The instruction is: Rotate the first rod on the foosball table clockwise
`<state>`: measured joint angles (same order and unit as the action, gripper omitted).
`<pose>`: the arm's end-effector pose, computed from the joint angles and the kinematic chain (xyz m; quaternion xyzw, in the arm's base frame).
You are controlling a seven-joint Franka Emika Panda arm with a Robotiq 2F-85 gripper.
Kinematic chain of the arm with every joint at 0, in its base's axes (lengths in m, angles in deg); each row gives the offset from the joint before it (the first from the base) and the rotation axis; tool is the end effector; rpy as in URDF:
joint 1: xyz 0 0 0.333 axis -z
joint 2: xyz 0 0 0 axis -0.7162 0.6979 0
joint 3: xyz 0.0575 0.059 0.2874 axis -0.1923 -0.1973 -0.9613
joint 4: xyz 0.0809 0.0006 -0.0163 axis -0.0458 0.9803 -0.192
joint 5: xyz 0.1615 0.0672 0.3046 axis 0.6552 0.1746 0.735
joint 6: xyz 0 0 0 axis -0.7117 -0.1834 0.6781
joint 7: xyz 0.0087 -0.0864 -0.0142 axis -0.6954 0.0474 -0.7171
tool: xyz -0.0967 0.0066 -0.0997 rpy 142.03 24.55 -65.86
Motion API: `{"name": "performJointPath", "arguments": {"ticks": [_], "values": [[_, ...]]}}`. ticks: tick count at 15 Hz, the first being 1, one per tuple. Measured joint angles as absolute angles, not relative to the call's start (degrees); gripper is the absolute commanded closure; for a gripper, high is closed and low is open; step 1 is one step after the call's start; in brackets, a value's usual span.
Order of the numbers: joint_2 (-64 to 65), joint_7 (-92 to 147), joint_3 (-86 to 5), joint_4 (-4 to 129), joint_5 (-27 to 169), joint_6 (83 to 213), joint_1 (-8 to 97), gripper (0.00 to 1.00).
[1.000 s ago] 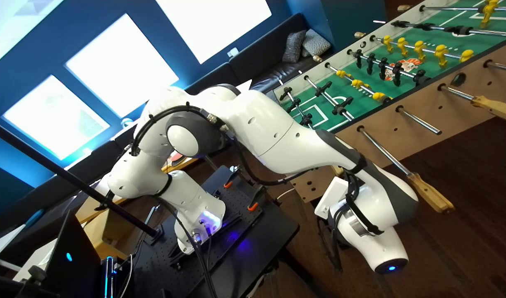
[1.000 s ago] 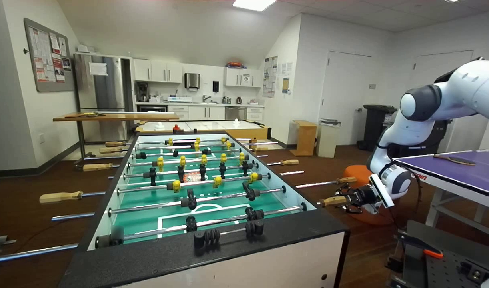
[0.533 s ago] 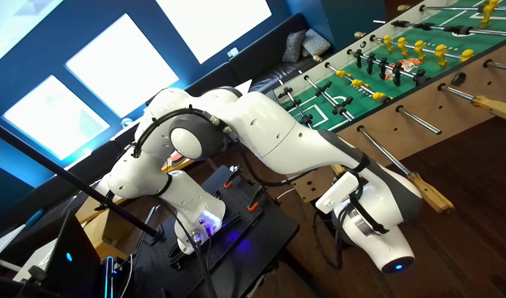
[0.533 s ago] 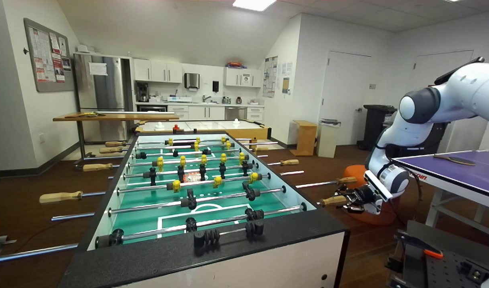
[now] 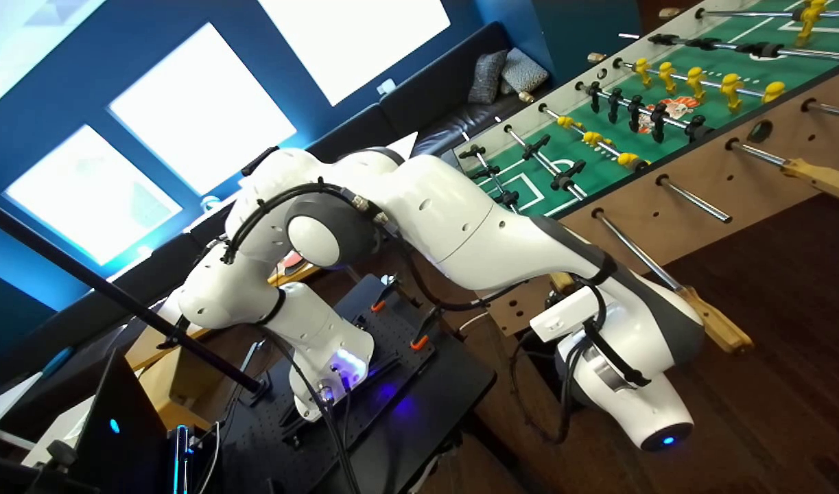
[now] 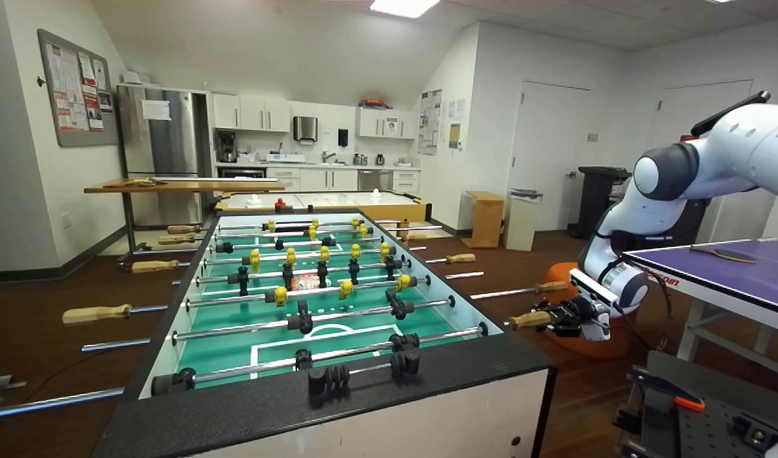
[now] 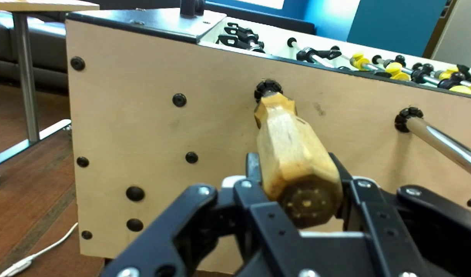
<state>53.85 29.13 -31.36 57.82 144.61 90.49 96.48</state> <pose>0.3425 -0.3617 -0.0158 -0.4210 0.6186 0.2604 0.6101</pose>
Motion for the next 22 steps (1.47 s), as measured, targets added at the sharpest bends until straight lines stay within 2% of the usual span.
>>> {"name": "performJointPath", "arguments": {"ticks": [2, 3, 8, 9, 13, 22], "values": [[54.21, 33.07, -31.36, 57.36, 144.5, 90.02, 96.49, 0.83], [54.39, 35.05, -31.36, 57.16, 144.48, 89.79, 96.49, 0.58], [54.98, 39.27, -31.3, 56.44, 144.47, 89.01, 96.52, 0.58], [55.01, 39.28, -31.3, 56.39, 144.47, 88.98, 96.53, 0.83], [55.15, 39.76, -31.2, 56.21, 144.52, 88.85, 96.48, 0.83], [58.35, 60.33, -31.19, 53.02, 145.57, 84.65, 97.34, 0.83]]}}
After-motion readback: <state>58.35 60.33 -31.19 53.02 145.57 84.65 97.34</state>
